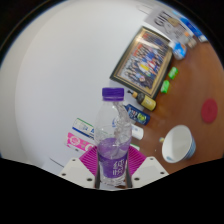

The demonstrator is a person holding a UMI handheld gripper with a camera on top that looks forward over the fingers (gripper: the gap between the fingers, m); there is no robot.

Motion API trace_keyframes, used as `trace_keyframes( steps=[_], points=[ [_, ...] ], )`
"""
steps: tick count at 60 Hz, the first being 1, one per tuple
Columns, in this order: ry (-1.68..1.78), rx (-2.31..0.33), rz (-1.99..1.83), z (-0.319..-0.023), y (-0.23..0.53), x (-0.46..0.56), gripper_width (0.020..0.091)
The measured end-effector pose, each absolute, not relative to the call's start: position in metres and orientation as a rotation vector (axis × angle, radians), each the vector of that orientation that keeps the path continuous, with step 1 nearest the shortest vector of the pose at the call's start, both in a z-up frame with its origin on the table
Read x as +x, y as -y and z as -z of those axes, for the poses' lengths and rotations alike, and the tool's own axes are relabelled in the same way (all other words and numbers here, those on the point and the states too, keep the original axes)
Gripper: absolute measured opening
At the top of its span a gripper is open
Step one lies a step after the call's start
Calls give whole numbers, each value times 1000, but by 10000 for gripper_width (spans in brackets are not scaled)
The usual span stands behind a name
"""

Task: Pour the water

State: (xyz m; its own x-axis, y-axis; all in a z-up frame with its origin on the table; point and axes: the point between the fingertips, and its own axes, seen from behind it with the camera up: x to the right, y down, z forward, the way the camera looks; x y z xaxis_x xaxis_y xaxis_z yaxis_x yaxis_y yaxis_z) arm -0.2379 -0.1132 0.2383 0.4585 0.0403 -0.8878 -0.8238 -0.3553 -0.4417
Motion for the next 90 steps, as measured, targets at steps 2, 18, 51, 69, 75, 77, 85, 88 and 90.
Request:
trace_keyframes(
  steps=[2,18,51,69,75,77,85,88,90],
  points=[
    [-592,-1709,-970,-247,113,-229,357],
    [-74,-1743,-318,-273,106,-126,356],
    [122,-1909,-103,-93,96,9,356],
    [133,-1901,-81,-93,108,7,559],
    [115,-1924,-83,-105,121,5,869],
    [112,-1937,-68,-110,127,6,852],
    [48,-2004,-11,-139,171,9,858],
    [18,-2018,-15,-154,192,2,856],
    [5,-2028,-20,-164,207,-3,858]
  ],
)
